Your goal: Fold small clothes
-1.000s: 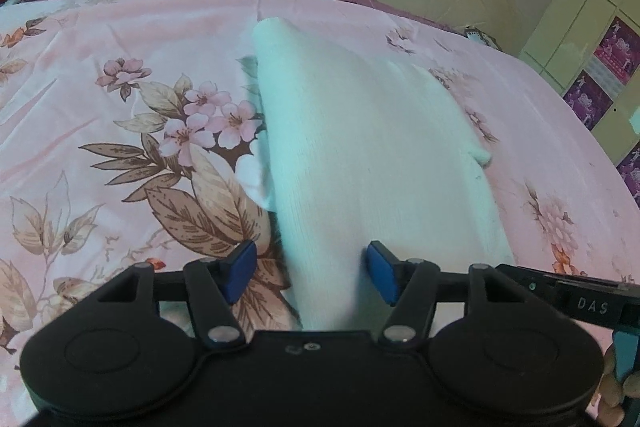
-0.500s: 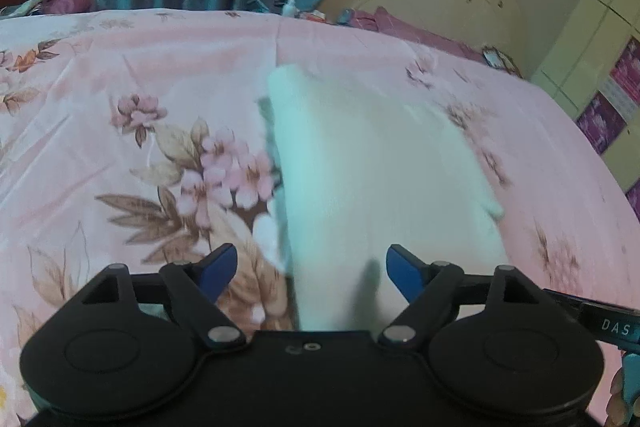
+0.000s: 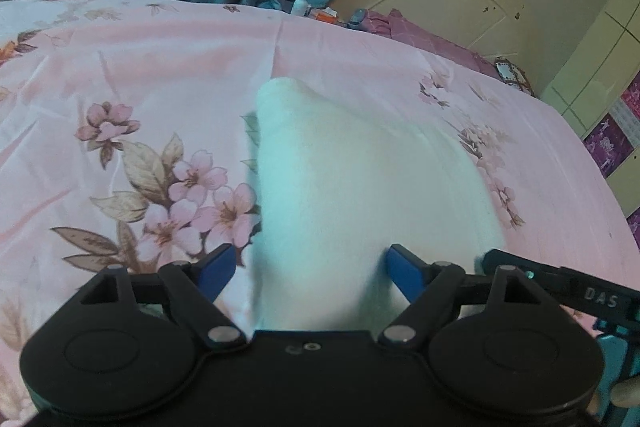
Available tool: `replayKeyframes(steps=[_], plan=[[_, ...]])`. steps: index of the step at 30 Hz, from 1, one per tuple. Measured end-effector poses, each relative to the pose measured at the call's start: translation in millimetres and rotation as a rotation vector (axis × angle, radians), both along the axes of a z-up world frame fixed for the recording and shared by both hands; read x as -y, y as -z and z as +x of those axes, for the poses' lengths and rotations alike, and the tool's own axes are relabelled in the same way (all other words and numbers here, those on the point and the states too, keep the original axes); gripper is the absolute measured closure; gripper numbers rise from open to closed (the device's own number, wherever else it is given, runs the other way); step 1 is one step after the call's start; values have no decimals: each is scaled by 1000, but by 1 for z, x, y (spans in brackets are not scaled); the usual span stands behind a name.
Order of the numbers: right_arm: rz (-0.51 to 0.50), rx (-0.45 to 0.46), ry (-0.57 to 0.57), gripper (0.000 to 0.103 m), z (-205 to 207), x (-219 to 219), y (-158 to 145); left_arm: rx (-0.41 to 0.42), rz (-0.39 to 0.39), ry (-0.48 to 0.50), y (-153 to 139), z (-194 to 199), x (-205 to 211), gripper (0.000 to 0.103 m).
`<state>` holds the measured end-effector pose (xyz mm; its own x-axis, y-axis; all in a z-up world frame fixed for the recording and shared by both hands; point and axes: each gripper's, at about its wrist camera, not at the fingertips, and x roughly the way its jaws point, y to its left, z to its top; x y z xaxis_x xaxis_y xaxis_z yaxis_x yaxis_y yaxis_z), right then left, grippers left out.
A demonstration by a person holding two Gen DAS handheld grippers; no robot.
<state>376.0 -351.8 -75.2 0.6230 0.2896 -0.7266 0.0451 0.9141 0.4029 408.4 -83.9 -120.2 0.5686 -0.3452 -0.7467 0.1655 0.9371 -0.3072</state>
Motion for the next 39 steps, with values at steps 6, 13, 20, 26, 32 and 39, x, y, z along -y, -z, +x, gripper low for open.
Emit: replayKeyframes(steps=[6,13,20,26,32,39], plan=[[75,-5,-20,38,13,4,21,-30,-79,14,13,9,0,27],[169,-21,-55,59,22,3,29,-40,-141,33,15,11,-4,53],[202,8,-55,73,18,-4,6,19,-120,33,-8,0,-1,69],[230,66,-103,73,13,-39,-31,74,-114,12,-40,-11,-31,69],[275,98,-167,73,13,-117,-54,123,-77,-40,-72,-24,-101,69],[308,90,-195,73,17,-237,-57,154,-50,-81,-82,-33,-208,69]])
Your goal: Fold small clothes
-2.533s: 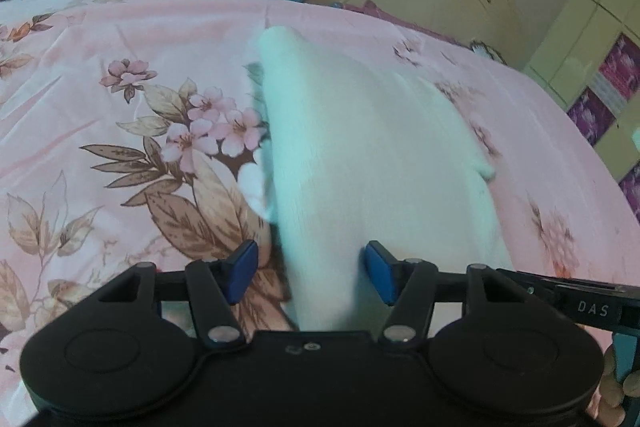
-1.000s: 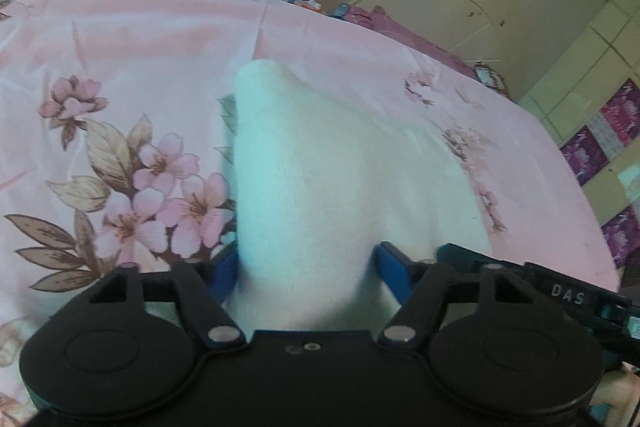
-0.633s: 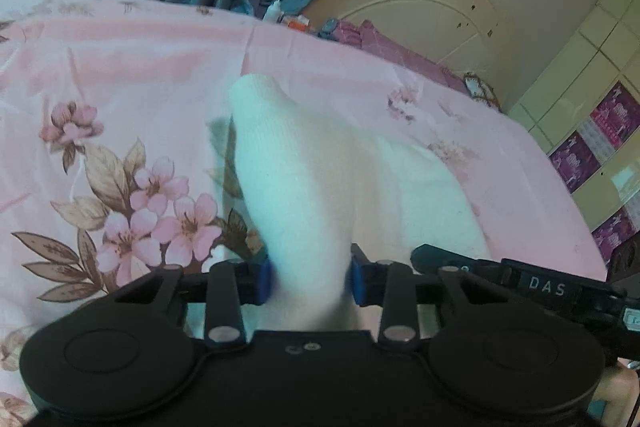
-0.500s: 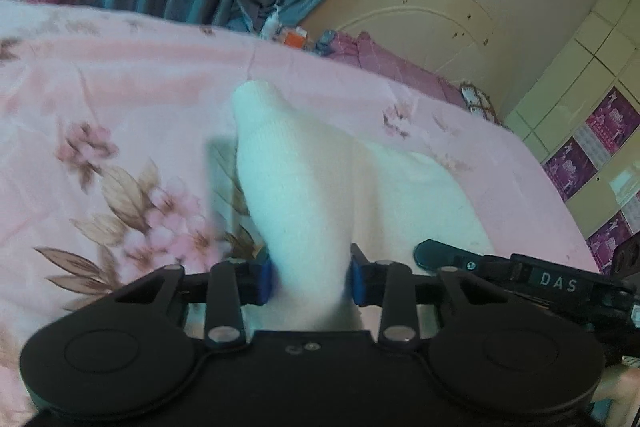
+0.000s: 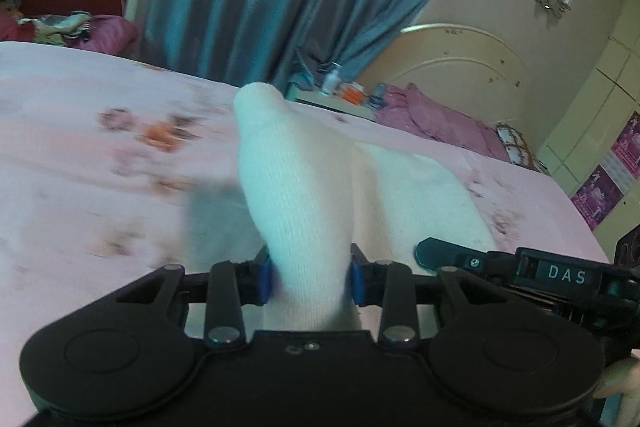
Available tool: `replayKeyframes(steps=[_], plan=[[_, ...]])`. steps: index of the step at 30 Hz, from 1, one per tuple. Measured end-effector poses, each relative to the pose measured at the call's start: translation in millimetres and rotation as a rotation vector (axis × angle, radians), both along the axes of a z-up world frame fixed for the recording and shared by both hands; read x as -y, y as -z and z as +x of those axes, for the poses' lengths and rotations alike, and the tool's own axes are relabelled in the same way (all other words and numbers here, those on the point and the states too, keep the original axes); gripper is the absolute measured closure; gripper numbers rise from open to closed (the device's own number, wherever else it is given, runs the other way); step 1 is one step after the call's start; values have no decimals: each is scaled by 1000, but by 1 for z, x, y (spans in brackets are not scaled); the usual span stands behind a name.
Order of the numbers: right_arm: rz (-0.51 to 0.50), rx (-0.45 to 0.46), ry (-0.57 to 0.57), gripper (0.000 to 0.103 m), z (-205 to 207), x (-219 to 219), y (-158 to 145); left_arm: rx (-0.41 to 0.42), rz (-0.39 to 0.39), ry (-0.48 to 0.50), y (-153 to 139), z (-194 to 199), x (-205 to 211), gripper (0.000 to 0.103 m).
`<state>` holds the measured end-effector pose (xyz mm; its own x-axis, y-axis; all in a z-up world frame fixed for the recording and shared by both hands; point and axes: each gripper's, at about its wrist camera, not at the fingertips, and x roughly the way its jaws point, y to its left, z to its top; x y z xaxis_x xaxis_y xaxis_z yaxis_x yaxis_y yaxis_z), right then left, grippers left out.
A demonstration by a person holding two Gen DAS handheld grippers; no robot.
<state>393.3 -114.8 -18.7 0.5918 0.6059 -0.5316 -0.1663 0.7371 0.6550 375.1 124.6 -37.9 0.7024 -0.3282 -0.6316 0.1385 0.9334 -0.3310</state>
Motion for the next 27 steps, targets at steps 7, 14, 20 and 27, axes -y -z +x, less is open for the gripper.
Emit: replayKeyframes(steps=[7,14,20,27], plan=[[5,-12,-21,73,17,-108,22,-5,25,-33,8,11,-88,69],[-54,-82,-27,72,38,-149,64,-63,53,-38,48,32,-124,64],[-68,-122,53,61,37,-128,82,-74,25,-17,65,34,-132,45],[-193,-5,100,60,33,-128,50,15,12,-81,40,37,-148,48]])
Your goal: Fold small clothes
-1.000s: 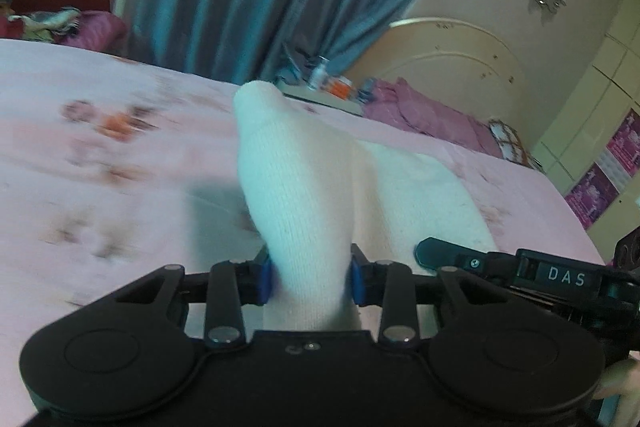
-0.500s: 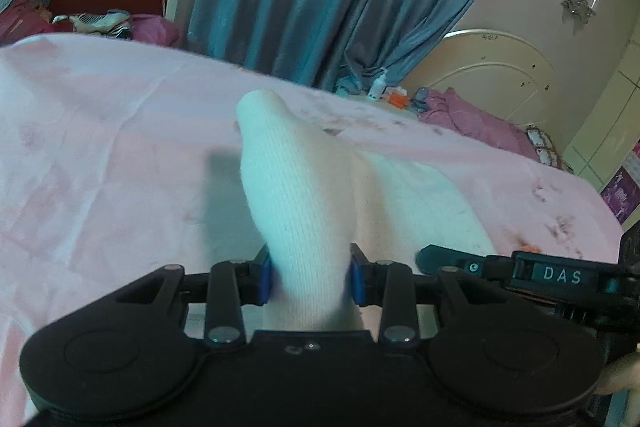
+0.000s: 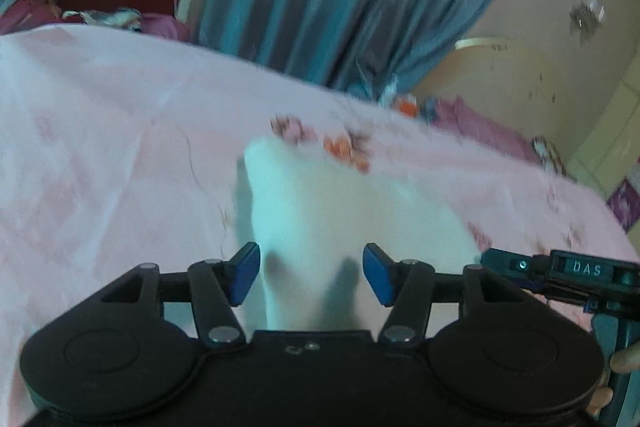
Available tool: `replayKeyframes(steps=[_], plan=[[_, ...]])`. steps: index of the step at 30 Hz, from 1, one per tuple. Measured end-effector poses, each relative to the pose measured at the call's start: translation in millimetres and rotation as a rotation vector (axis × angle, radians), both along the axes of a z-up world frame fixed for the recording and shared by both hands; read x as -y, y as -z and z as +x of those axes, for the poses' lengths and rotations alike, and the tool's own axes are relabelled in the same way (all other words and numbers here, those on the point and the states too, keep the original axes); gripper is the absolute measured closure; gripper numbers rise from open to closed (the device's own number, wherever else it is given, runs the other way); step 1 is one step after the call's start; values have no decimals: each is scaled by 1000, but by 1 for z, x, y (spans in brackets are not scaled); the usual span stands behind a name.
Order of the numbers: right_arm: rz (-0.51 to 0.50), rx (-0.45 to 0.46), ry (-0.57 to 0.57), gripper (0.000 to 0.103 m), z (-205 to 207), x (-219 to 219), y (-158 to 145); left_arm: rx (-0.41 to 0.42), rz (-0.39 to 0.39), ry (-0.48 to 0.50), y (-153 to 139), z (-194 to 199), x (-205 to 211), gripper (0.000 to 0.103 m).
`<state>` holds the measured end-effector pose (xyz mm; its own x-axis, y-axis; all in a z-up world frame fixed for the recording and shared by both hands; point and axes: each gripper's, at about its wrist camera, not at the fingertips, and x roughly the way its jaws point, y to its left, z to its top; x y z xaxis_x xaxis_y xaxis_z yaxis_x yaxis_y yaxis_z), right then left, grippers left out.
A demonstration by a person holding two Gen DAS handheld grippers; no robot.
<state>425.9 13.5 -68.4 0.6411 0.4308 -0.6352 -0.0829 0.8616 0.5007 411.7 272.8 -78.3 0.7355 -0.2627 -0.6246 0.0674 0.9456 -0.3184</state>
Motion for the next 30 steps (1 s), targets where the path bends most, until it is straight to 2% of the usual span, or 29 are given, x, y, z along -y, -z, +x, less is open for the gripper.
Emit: replayKeyframes(steps=[4,7,10,12,14,17,21,27,30], plan=[[-21,48,-77,60,11,-28,-7,-11,24,0,3,18,6,57],[-94,40,-86,60,25,-51,2,-52,67,-7,16,31,12,54],[-188,-20,-67,61,35,-56,26,-70,52,-17,24,29,7,51],[-163,-31,-59,60,36,-52,35,-69,62,-16,23,22,6,51],[-140,-58,-52,60,34,-45,32,-61,89,-9,17,16,9,51],[-138,-32,-46,60,21,-39,15,-51,122,-2,7,5,15,53],[-117,13,-45,60,-8,-33,-6,-55,128,8,-1,-12,17,53],[-121,1,-82,60,-55,-31,-10,-68,170,32,-3,-43,26,51],[-131,-21,-99,60,-75,-32,-4,-87,162,35,1,-54,28,51]])
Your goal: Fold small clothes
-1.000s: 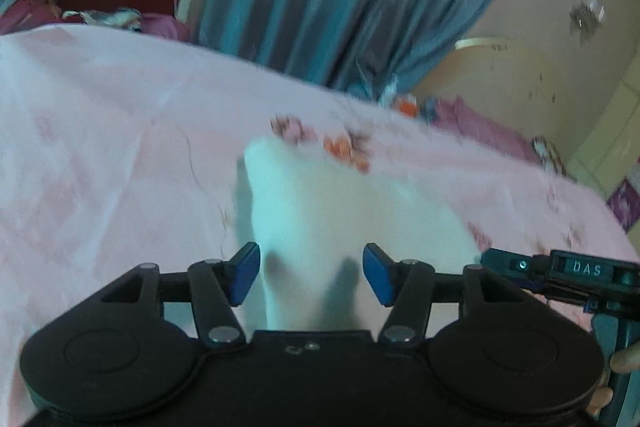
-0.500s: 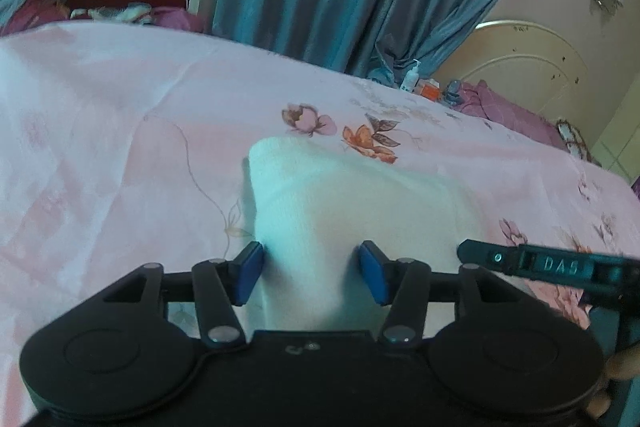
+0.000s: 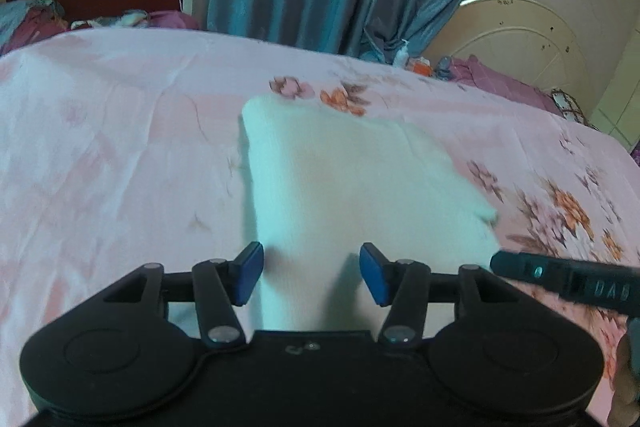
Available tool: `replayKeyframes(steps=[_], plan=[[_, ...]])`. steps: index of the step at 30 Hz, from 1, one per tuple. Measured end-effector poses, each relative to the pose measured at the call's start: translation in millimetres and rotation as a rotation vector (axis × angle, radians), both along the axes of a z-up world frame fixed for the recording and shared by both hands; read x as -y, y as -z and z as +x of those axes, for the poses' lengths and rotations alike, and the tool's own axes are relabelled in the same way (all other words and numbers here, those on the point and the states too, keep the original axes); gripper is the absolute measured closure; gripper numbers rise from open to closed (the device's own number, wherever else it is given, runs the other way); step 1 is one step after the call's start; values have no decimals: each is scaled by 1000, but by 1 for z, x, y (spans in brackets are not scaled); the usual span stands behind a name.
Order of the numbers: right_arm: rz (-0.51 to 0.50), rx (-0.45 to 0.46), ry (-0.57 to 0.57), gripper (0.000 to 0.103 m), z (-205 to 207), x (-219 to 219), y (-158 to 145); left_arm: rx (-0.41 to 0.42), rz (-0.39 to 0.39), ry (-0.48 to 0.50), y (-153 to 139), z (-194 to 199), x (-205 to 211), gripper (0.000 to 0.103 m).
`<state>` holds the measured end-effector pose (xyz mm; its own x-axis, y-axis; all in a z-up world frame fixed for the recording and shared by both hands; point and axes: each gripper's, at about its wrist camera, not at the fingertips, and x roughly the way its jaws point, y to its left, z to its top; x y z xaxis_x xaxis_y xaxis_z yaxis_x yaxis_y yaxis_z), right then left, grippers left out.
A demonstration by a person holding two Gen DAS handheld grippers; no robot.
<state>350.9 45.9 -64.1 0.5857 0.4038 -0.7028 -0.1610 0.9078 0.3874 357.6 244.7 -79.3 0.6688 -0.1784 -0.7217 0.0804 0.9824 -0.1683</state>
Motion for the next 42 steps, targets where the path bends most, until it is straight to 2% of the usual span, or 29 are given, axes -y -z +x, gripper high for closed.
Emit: replayKeyframes(steps=[2,3,4,5,11,15,17,19,22,24,29,33,39,42], plan=[[-17,-7,-16,62,-14,-2,3,-12,4,1,5,-6,2,51],[-23,-14,-24,80,-20,-4,6,-21,5,3,8,-8,2,51],[-29,-24,-31,93,-23,-4,10,-32,6,3,11,-10,3,51],[-38,-32,-29,97,-26,-5,13,-46,0,0,15,-12,3,51],[-66,-61,-54,97,-35,-3,18,-54,-23,-8,23,-24,6,49],[-121,-57,-69,97,-36,-8,21,-37,2,-3,26,-27,11,45],[-149,-49,-47,97,-39,-5,24,-41,2,1,25,-27,11,39],[-123,-58,-21,97,-41,1,32,-48,10,5,26,-29,11,22],[-128,-64,-7,97,-40,-1,31,-52,43,-6,27,-30,11,6],[-149,-58,-9,97,-41,-4,30,-67,57,-10,29,-30,12,1],[-169,-46,9,97,-44,-9,30,-103,56,-39,31,-30,8,0],[-161,-49,22,97,-45,-8,29,-89,55,-55,31,-41,4,0],[-162,-42,28,97,-46,-9,29,-145,-41,-137,27,-47,-11,0],[-167,-39,25,97,-47,-10,29,-145,4,-123,27,-49,-6,0]])
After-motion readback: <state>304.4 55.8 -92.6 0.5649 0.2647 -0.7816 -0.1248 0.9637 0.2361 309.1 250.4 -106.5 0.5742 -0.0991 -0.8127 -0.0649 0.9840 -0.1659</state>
